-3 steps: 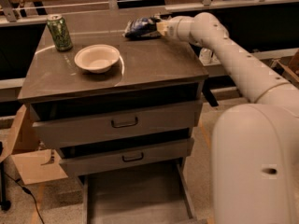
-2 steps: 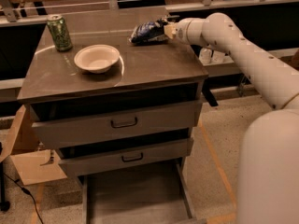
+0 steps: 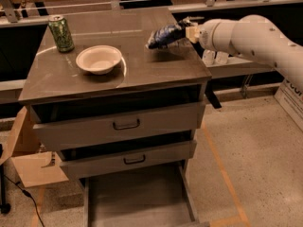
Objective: Place blue chip bag into bottom drawer
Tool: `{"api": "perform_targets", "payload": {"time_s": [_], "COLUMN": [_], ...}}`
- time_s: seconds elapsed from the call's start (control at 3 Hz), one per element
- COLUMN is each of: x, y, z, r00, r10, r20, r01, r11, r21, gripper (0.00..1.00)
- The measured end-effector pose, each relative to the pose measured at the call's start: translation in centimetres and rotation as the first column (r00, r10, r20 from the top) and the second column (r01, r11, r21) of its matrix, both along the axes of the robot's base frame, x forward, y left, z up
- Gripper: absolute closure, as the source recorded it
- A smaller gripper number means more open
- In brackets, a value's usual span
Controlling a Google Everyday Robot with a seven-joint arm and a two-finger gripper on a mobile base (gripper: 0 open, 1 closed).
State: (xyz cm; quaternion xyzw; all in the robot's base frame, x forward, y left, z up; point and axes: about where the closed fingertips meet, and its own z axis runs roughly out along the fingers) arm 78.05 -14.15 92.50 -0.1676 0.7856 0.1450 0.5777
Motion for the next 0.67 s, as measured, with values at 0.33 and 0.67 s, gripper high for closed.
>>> {"api": "perform_targets", "payload": {"time_s": [0.33,0.67], "x": [-2.01,-1.94], "y": [1.11,1.15], "z": [-2.72,-2.98], "r00": [0.9984,0.9982], "r10": [0.018,0.02], "r20": [-0.053,-0.056], "r01": [-0.019,-0.021], "r11": [1.0,0.999], "r21": [-0.024,-0.024], "gripper": [1.0,1.0]}}
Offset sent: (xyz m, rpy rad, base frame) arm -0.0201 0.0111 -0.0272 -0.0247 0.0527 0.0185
